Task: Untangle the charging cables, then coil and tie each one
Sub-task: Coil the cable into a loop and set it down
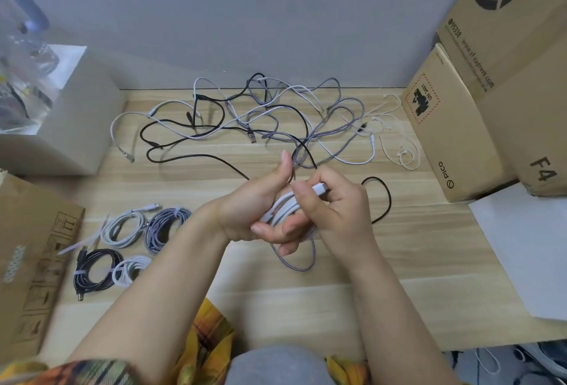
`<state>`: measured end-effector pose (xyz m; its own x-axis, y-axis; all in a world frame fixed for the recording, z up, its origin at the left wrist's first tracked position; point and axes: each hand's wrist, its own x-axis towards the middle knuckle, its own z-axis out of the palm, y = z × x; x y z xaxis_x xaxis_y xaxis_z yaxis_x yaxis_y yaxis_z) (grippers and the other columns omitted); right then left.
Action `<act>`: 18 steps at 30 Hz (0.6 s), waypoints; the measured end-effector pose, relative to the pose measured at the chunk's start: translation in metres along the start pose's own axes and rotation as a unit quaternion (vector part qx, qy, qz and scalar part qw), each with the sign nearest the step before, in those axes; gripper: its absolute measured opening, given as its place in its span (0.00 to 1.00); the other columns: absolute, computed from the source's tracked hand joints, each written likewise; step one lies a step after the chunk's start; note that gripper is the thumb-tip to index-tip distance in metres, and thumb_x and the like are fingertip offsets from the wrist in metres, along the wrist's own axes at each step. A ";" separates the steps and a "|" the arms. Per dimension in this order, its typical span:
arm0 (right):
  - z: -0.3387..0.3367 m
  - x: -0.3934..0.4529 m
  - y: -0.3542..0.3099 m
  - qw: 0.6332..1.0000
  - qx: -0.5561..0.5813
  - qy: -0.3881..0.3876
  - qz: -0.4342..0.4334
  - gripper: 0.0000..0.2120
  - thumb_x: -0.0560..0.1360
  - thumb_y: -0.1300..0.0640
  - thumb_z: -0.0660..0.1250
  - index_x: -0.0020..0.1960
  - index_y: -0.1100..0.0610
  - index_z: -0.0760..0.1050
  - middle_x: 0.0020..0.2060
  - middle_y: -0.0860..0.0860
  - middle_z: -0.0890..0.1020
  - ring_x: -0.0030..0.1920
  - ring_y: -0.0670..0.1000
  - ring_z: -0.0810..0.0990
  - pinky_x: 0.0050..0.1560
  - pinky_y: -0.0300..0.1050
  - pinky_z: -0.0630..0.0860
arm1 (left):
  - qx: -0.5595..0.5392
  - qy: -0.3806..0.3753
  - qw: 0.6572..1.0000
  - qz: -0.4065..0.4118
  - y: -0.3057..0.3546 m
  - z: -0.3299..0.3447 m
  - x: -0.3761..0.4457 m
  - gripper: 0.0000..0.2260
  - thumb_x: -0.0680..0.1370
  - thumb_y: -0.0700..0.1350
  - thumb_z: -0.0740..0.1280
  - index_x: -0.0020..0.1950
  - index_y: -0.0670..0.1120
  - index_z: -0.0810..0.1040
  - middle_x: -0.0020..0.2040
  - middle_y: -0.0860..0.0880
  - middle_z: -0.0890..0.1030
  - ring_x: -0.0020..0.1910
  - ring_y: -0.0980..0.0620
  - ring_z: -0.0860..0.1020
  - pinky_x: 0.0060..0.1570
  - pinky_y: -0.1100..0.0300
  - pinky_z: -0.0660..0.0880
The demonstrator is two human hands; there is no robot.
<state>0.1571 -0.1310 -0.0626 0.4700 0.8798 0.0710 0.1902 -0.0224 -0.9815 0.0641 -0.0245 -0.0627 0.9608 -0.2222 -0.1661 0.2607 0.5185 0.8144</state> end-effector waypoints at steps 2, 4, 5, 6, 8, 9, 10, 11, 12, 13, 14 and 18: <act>0.005 0.003 0.004 0.999 0.015 0.032 0.011 0.16 0.69 0.42 0.65 0.32 0.51 0.67 0.24 0.54 0.80 0.21 0.58 0.78 0.21 0.55 0.75 | 0.002 0.038 0.999 0.005 -0.002 -0.001 0.005 0.34 0.72 0.67 0.38 0.26 0.46 0.70 0.15 0.55 0.62 0.15 0.59 0.59 0.35 0.60 0.74; 0.009 0.007 0.010 0.997 -0.034 0.076 -0.010 0.16 0.70 0.41 0.63 0.34 0.52 0.66 0.23 0.52 0.79 0.21 0.57 0.77 0.22 0.55 0.74 | 0.020 0.102 0.995 0.001 -0.002 0.002 0.011 0.33 0.75 0.66 0.40 0.23 0.48 0.69 0.14 0.54 0.61 0.14 0.57 0.58 0.38 0.60 0.76; 0.010 0.009 0.013 0.993 -0.066 0.097 -0.018 0.15 0.70 0.40 0.62 0.35 0.51 0.66 0.23 0.53 0.79 0.22 0.57 0.77 0.24 0.55 0.74 | 0.023 0.141 0.990 -0.001 0.000 0.005 0.014 0.32 0.77 0.64 0.42 0.21 0.48 0.68 0.14 0.53 0.60 0.14 0.56 0.58 0.38 0.61 0.76; 0.010 0.011 0.016 0.989 -0.083 0.117 -0.022 0.15 0.70 0.39 0.60 0.35 0.50 0.67 0.23 0.53 0.79 0.24 0.58 0.77 0.26 0.55 0.74 | 0.025 0.183 0.983 0.000 0.001 0.009 0.017 0.32 0.79 0.62 0.43 0.20 0.48 0.66 0.14 0.52 0.59 0.13 0.56 0.57 0.37 0.63 0.75; 0.010 0.018 0.021 0.985 -0.090 0.142 -0.034 0.16 0.70 0.38 0.59 0.35 0.50 0.66 0.23 0.53 0.78 0.25 0.60 0.76 0.27 0.57 0.74 | 0.026 0.269 0.963 0.014 0.001 0.014 0.023 0.31 0.81 0.56 0.45 0.19 0.48 0.62 0.13 0.51 0.57 0.13 0.56 0.57 0.33 0.64 0.73; 0.010 0.021 0.022 0.982 -0.103 0.152 -0.045 0.16 0.71 0.38 0.59 0.35 0.51 0.66 0.23 0.53 0.78 0.25 0.61 0.76 0.27 0.57 0.74 | 0.025 0.307 0.951 0.030 0.001 0.018 0.026 0.30 0.81 0.53 0.46 0.19 0.47 0.61 0.14 0.51 0.57 0.13 0.55 0.57 0.32 0.62 0.71; 0.009 0.024 0.025 0.979 -0.116 0.158 -0.053 0.17 0.71 0.39 0.59 0.36 0.52 0.65 0.23 0.54 0.77 0.25 0.62 0.76 0.28 0.57 0.74 | 0.023 0.345 0.937 0.049 0.000 0.019 0.030 0.30 0.82 0.52 0.46 0.19 0.48 0.60 0.14 0.51 0.57 0.13 0.54 0.56 0.31 0.62 0.69; 0.008 0.028 0.027 0.977 -0.126 0.159 -0.059 0.17 0.71 0.39 0.59 0.35 0.52 0.65 0.23 0.54 0.77 0.26 0.61 0.76 0.29 0.55 0.75 | 0.024 0.381 0.922 0.069 -0.002 0.020 0.034 0.30 0.81 0.51 0.47 0.18 0.49 0.61 0.15 0.52 0.58 0.14 0.53 0.56 0.29 0.62 0.67; 0.006 0.031 0.029 0.976 -0.134 0.159 -0.061 0.17 0.71 0.39 0.59 0.34 0.52 0.65 0.22 0.53 0.76 0.26 0.61 0.76 0.29 0.53 0.74 | 0.036 0.419 0.903 0.086 -0.004 0.019 0.039 0.29 0.80 0.53 0.49 0.17 0.49 0.61 0.15 0.52 0.58 0.14 0.53 0.57 0.27 0.62 0.64; 0.005 0.034 0.031 0.976 -0.138 0.157 -0.064 0.18 0.70 0.38 0.60 0.33 0.51 0.64 0.22 0.53 0.75 0.25 0.60 0.75 0.29 0.51 0.74 | 0.057 0.457 0.882 0.100 -0.007 0.018 0.043 0.28 0.78 0.56 0.50 0.17 0.49 0.60 0.15 0.51 0.59 0.15 0.52 0.58 0.25 0.61 0.61; 0.003 0.037 0.032 0.975 -0.140 0.157 -0.073 0.18 0.71 0.39 0.60 0.33 0.51 0.63 0.20 0.52 0.74 0.24 0.61 0.75 0.27 0.51 0.73 | 0.078 0.490 0.861 0.110 -0.008 0.016 0.047 0.27 0.76 0.57 0.50 0.18 0.50 0.60 0.15 0.51 0.60 0.15 0.51 0.59 0.25 0.61 0.59; 0.003 0.045 0.038 0.963 -0.156 0.173 -0.137 0.17 0.72 0.43 0.62 0.32 0.53 0.64 0.19 0.52 0.74 0.20 0.60 0.73 0.23 0.51 0.72 | 0.137 0.563 0.801 0.151 -0.014 0.012 0.055 0.30 0.83 0.53 0.49 0.20 0.46 0.60 0.16 0.50 0.62 0.16 0.51 0.62 0.21 0.64 0.59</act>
<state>0.1832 -0.0913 -0.0973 0.6144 0.6632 0.4274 0.5723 -0.0016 -0.8201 0.1124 -0.0543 -0.0766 0.4928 0.8446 -0.2091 0.1178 0.1733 0.9778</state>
